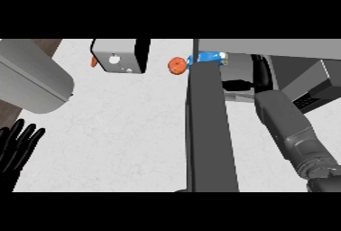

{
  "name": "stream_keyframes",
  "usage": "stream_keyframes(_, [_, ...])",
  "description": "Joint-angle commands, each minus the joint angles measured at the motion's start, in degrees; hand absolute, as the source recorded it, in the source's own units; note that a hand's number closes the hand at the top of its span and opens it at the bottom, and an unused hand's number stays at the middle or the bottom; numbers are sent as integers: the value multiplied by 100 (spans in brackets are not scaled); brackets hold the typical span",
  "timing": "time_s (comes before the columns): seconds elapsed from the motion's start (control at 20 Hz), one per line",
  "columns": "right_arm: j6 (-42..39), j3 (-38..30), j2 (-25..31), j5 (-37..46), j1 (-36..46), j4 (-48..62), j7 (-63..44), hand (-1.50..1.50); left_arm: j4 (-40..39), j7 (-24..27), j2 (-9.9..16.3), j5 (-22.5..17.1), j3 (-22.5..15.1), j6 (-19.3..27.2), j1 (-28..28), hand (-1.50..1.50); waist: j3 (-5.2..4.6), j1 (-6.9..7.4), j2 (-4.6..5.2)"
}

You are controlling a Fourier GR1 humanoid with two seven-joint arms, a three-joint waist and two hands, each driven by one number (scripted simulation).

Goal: Pick up the milk, place it into the microwave and close the microwave

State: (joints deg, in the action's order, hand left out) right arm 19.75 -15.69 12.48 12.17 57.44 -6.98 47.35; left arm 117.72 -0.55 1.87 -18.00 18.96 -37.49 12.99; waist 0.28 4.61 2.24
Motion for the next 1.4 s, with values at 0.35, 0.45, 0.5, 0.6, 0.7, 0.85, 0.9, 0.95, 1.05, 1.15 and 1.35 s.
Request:
stream_keyframes(0.35, [-1783,-354,-246,-481,-957,5,760,-150,176,-341,-184,402,-1158,294,28,150,-15,-303,-158])
stream_keyframes(0.45, [-2245,-337,-185,-513,-1015,-20,662,-150,59,-458,-185,400,-1304,423,-165,150,-20,-382,-185])
stream_keyframes(0.5, [-2157,-373,-347,-574,-937,-103,605,-150,-19,-374,-185,535,-1299,417,-157,150,-21,-352,-182])
stream_keyframes(0.6, [-2191,-240,-429,-536,-1233,-332,664,-150,118,-683,-186,481,-1551,705,-178,150,-26,-440,-223])
stream_keyframes(0.7, [-2151,-252,-455,-558,-1632,-373,1066,-150,68,-62,-186,846,-2052,840,196,150,-25,-401,-210])
stream_keyframes(0.85, [-2314,-157,-474,-554,-2187,-571,1354,-150,75,-804,-186,391,-1958,844,-211,150,-26,-482,-229])
stream_keyframes(0.9, [-2392,-46,-450,-546,-2204,-826,969,-150,-53,-549,-186,771,-2202,896,-90,150,-32,-530,-258])
stream_keyframes(0.95, [-2367,-23,-466,-585,-2150,-1000,839,-150,-217,-879,-173,649,-1955,961,-714,150,-29,-493,-235])
stream_keyframes(1.05, [-2380,58,-553,-594,-2430,-1268,852,-150,-470,-208,-186,1203,-2603,1002,-401,150,-34,-542,-259])
stream_keyframes(1.15, [-2533,138,-487,-613,-2921,-1548,855,-150,-672,-190,-186,1447,-2515,1015,-719,150,-38,-608,-275])
stream_keyframes(1.35, [-2655,245,-489,-758,-3798,-2413,912,-150,-941,-33,-186,1781,-2961,1503,-1048,150,-38,-603,-267])
